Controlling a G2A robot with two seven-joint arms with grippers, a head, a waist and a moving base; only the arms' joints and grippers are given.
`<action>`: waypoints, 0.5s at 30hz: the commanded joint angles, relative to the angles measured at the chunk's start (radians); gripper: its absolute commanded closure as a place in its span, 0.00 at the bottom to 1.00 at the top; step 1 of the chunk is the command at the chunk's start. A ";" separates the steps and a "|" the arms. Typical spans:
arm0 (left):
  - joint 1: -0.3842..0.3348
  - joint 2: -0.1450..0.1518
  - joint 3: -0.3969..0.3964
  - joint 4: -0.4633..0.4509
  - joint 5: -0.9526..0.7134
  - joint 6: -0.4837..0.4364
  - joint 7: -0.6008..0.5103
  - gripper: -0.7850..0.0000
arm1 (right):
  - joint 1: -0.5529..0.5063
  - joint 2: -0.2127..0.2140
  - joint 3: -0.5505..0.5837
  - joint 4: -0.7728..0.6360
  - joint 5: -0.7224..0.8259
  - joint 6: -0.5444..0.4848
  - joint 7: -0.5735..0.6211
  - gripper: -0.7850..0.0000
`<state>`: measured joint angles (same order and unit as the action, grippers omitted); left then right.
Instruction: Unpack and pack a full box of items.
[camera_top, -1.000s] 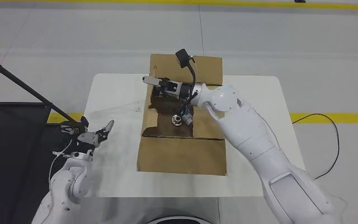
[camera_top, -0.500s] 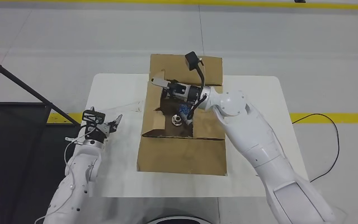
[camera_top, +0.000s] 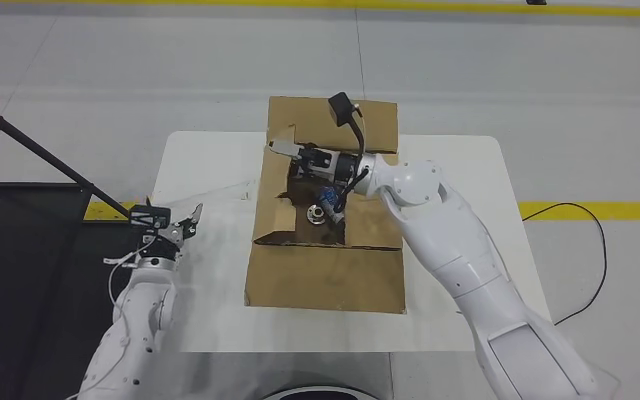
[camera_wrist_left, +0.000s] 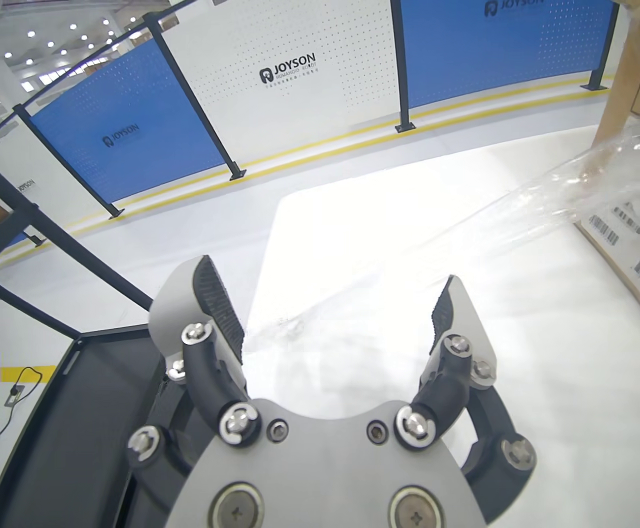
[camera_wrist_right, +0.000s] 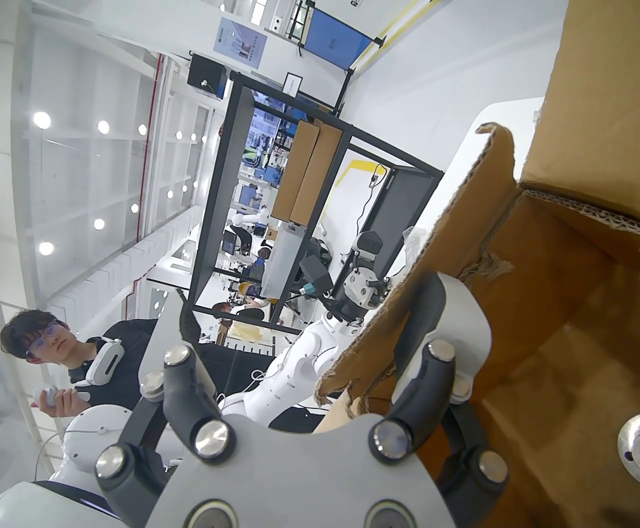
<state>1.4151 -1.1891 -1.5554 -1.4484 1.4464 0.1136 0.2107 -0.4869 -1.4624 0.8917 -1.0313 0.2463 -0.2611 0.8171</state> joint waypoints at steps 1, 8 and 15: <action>0.010 0.000 -0.006 -0.006 -0.003 -0.001 0.004 0.00 | 0.002 -0.002 0.000 0.004 0.001 -0.002 0.003 0.00; 0.045 -0.002 -0.014 -0.022 -0.008 -0.016 0.015 0.00 | 0.010 -0.010 -0.006 0.021 0.009 -0.006 0.014 0.00; 0.067 -0.005 -0.017 -0.029 -0.020 -0.033 0.028 0.00 | 0.025 -0.024 -0.023 0.037 0.020 -0.005 0.016 0.00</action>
<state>1.4755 -1.1940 -1.5704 -1.4730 1.4305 0.0834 0.2330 -0.4638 -1.4843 0.8724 -0.9945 0.2653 -0.2670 0.8343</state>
